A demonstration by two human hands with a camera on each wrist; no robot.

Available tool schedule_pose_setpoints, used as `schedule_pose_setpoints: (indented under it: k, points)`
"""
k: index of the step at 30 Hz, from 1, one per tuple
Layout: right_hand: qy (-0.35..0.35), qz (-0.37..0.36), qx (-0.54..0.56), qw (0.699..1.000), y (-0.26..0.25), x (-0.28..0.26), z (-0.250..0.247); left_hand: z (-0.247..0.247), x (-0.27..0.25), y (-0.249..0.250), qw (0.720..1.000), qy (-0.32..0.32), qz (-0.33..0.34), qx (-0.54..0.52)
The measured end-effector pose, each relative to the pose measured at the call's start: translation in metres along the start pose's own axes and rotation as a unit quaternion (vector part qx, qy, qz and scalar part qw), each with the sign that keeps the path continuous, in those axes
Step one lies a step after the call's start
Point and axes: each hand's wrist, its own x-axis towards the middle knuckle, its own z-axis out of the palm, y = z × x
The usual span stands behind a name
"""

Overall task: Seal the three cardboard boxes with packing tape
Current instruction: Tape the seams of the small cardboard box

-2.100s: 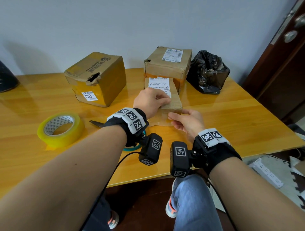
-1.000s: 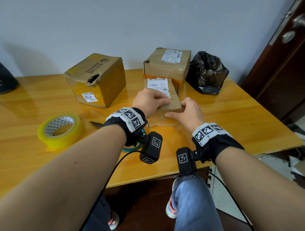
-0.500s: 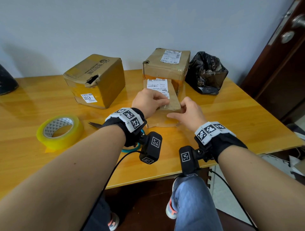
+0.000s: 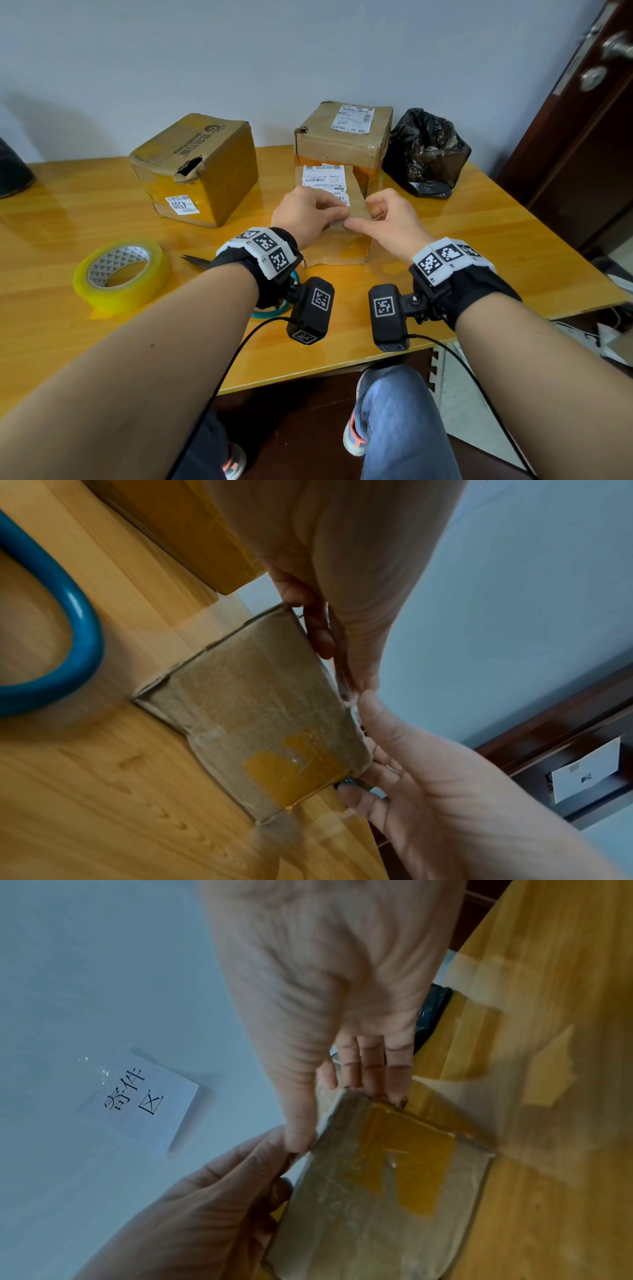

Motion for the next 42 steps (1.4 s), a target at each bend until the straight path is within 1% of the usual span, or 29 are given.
schedule_pose_setpoints:
  k: [4, 12, 16, 22, 23, 27, 30, 32, 35, 36, 38, 40, 42]
  points:
    - [-0.021, 0.007, -0.001, 1.000, -0.003, 0.007, 0.001, -0.001, -0.001, -0.001, 1.000, -0.005, 0.004, -0.004]
    - [-0.030, 0.020, 0.025, 0.999, -0.003, 0.008, 0.002, -0.001, -0.001, -0.001, 1.000, -0.011, 0.012, -0.002]
    - [-0.041, 0.033, 0.025, 0.998, -0.006, 0.010, 0.001, -0.001, -0.003, 0.001, 1.000, -0.004, 0.020, -0.004]
    - [-0.047, 0.060, 0.062, 0.995, -0.008, 0.010, 0.003, -0.002, -0.006, 0.001, 0.999, -0.013, 0.005, -0.036]
    - [-0.043, 0.065, 0.074, 0.994, -0.009, 0.010, 0.003, -0.002, -0.007, 0.000, 1.000, -0.007, 0.005, -0.025]
    - [-0.030, 0.075, 0.098, 0.992, -0.013, 0.009, 0.009, -0.001, -0.010, -0.003, 0.997, 0.068, -0.007, 0.031]
    - [-0.027, 0.075, 0.116, 0.990, -0.016, 0.009, 0.019, 0.004, -0.012, -0.003, 0.996, 0.067, -0.028, 0.051]
    - [-0.023, 0.072, 0.119, 0.990, -0.017, 0.010, 0.022, 0.004, -0.011, -0.002, 0.996, 0.061, -0.059, 0.029]
    - [-0.018, 0.063, 0.113, 0.991, -0.016, 0.012, 0.022, -0.002, -0.006, -0.004, 0.990, 0.022, -0.123, -0.060]
    - [-0.019, 0.062, 0.113, 0.991, -0.016, 0.013, 0.022, -0.004, -0.006, -0.006, 0.988, 0.011, -0.130, -0.076]
    - [-0.022, 0.057, 0.108, 0.992, -0.016, 0.015, 0.023, -0.007, -0.007, -0.009, 0.989, -0.001, -0.128, -0.076]
    - [-0.021, 0.050, 0.099, 0.994, -0.016, 0.016, 0.025, -0.007, -0.010, -0.013, 0.989, -0.003, -0.125, -0.077]
    - [-0.023, 0.049, 0.093, 0.994, -0.016, 0.018, 0.027, -0.007, -0.012, -0.015, 0.986, 0.000, -0.129, -0.102]
